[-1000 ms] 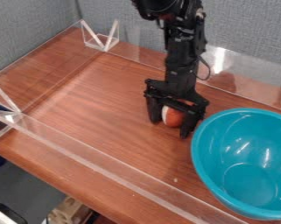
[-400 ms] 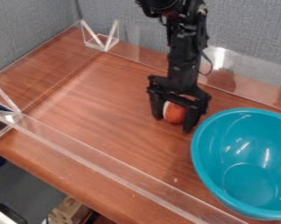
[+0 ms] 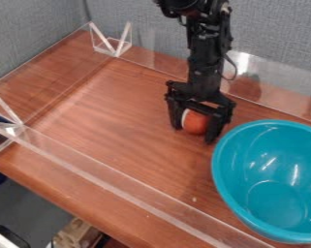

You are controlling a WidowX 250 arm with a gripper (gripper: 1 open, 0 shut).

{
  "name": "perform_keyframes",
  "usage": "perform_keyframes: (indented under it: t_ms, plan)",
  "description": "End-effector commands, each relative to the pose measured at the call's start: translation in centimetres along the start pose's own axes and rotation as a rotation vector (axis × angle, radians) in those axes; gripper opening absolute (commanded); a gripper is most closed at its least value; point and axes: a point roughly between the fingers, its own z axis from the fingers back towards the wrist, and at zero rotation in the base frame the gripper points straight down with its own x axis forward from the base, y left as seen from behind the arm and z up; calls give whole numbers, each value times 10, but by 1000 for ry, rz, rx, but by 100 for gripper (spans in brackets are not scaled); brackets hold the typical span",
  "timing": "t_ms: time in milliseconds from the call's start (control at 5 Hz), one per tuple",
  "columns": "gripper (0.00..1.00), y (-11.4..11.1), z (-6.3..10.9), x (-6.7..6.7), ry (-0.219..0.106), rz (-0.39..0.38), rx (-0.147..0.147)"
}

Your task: Put the mushroom in the blue bowl

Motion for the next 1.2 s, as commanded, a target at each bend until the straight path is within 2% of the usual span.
perform_keyframes:
  t_ms: [0,200,400,600,1000]
  plan:
    - [100,4,9,9,-30,13,-1]
    - [100,4,8,13,-26,15,-2]
    - [0,4,7,15,-20,12,-1]
    - [0,2,16,12,-38,1,-3]
    - [0,-4,44,5,-94,-27,-5]
